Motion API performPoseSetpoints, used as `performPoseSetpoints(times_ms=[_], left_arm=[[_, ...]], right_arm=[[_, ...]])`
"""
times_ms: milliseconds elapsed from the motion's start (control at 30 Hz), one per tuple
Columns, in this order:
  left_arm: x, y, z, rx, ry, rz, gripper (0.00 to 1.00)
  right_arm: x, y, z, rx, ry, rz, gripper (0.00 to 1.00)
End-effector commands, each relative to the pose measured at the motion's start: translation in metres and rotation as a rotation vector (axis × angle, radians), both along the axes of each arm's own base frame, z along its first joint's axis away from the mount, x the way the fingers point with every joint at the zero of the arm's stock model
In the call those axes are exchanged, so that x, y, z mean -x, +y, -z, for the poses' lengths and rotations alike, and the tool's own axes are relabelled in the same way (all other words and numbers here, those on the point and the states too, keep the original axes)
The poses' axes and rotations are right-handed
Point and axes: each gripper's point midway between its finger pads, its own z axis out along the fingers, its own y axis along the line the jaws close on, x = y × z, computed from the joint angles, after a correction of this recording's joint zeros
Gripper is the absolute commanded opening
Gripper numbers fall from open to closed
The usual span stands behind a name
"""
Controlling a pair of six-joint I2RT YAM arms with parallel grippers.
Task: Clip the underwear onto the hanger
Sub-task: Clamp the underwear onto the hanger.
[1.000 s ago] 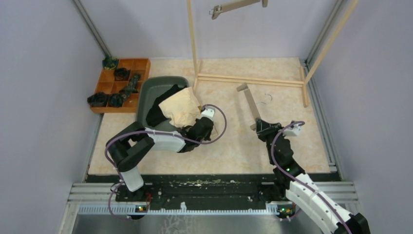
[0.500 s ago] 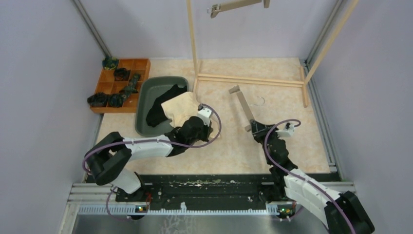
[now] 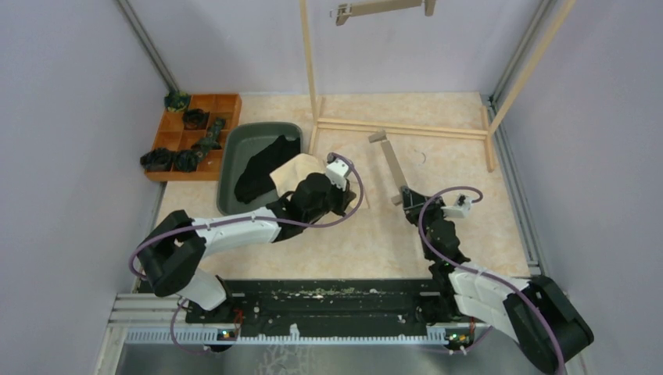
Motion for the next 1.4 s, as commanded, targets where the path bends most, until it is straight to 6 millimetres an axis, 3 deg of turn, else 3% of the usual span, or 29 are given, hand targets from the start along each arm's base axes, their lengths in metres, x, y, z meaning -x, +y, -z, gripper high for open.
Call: performPoseSetpoints(times_ms=[0,667,1367], left_arm=[[-0.007,-0.015,-0.041,0.077,-0.072,0.019,0.00],[-0.009,-0.033,-0.086,0.250,-0.085,0.053,0.00],[-0.009,-0.035,-0.084,0.257,-0.085,0.064,0.00]], right_arm=[[-0.013,0.001,-0.054,-0.119,-0.145,0.028,0.00],[-0.027,0.016,-0.076,-0.261,-0.242,-0.013,0.00],[-0.028,0.031,-0.074,-0.362,-0.270,-0.091,0.00]])
